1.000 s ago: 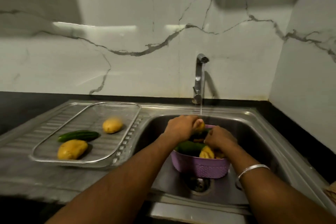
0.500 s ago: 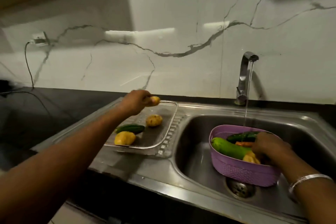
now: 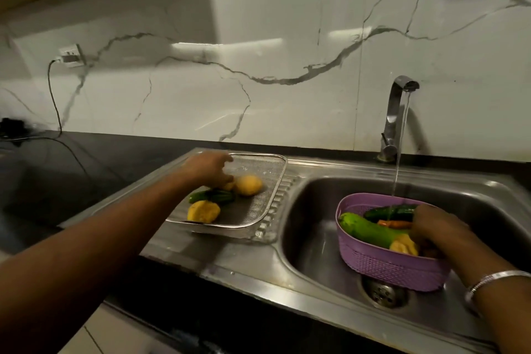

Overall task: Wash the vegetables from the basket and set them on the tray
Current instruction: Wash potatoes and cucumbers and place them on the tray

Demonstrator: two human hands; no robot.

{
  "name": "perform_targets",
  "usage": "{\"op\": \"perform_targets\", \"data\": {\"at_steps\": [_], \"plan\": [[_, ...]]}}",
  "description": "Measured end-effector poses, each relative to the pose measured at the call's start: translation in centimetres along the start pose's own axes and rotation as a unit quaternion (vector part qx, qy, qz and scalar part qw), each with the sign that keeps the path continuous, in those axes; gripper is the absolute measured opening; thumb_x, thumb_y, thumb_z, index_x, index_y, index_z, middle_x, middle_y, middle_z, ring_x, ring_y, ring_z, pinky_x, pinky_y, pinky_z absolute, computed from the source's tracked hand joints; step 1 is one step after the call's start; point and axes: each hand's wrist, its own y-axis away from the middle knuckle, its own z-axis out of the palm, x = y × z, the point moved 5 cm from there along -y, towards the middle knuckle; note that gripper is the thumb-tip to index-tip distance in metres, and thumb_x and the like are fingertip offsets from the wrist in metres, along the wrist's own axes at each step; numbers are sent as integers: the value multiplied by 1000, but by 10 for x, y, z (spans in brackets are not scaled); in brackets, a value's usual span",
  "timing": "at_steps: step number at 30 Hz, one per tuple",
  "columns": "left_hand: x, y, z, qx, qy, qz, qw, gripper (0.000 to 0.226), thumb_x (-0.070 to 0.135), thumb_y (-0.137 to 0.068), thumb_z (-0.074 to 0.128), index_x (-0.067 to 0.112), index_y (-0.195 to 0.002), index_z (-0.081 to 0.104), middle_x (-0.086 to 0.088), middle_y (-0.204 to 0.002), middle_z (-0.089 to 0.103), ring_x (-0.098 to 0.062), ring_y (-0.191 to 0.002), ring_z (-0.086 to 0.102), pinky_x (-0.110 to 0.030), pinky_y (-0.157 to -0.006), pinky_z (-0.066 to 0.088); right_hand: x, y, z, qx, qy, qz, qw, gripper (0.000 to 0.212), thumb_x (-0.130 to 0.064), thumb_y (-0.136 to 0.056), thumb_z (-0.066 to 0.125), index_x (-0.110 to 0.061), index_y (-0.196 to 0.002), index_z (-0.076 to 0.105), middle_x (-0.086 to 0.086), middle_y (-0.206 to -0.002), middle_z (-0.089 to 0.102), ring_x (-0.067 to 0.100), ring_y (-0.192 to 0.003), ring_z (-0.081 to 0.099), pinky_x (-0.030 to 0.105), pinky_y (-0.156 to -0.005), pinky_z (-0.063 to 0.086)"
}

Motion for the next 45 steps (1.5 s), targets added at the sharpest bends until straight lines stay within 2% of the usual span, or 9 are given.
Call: {"op": "perform_targets", "data": {"at_steps": [4,7,12,18,24,34,38,42,45], "plan": [[65,7,-23,92,94,87,987,44,47,-91,69,26,-129,64,8,-116,70,-13,-106,65,-37,-91,55,-5,-2,2,-4,-8,-9,1000,15,-13,-83,72,-12,-98,71,3,-72,58,24,-93,70,35,-84,58],[136,9,-20,102,161,156,969,34,45,-90,71,26,-118,70,12,-103,72,-7,-95,66,-33,-85,55,3,1,-6,61,-28,8,998,21,-24,-83,74,-17,-101,66,7,-98,69,28,-102,68,38,-85,54],[266,4,30,-41,262,234,935,32,33,-89,75,16,-116,74,-2,-107,75,-14,-96,69,-30,-89,55,28,-7,-25,203,-51,21,978,26,-22,-85,63,-12,-108,69,15,-114,71,35,-107,68,42,-86,55],[382,8,108,-239,220,270,906,32,0,-95,58,-2,-126,62,-20,-105,67,-23,-86,59,-32,-75,43,25,-18,-11,84,32,-29,996,36,-31,-91,65,-18,-124,63,10,-129,57,32,-129,47,40,-102,46],[389,-13,152,-190,232,246,922,20,26,-88,69,10,-99,69,-16,-108,72,-32,-101,68,-42,-89,56,34,-33,-5,83,65,-19,994,39,-29,-91,68,-19,-128,62,8,-130,52,30,-126,46,40,-103,45],[367,-28,145,-174,343,233,893,33,8,-91,63,11,-123,70,-11,-120,71,-26,-114,65,-39,-99,52,26,-40,-3,114,63,-23,991,35,-38,-93,65,-18,-121,60,7,-122,62,29,-123,48,43,-94,47],[354,-33,137,-179,475,185,842,56,4,-86,74,13,-139,55,-11,-127,64,-23,-113,62,-32,-88,54,24,-43,-7,57,-119,0,991,27,-20,-89,71,-12,-115,65,10,-106,67,24,-97,66,37,-80,58],[342,-36,126,-125,576,190,785,70,11,-82,82,13,-143,48,-7,-131,59,-24,-120,59,-37,-96,55,12,-41,2,-26,-548,36,835,20,-9,-98,54,-2,-112,66,20,-105,71,28,-89,71,36,-67,63],[334,-41,118,-57,593,179,783,70,21,-72,91,17,-134,58,-1,-123,66,-18,-112,64,-40,-96,57,5,-42,3,-5,-664,50,746,22,-23,-101,51,-9,-105,67,16,-101,73,22,-74,66,37,-62,60]]}}
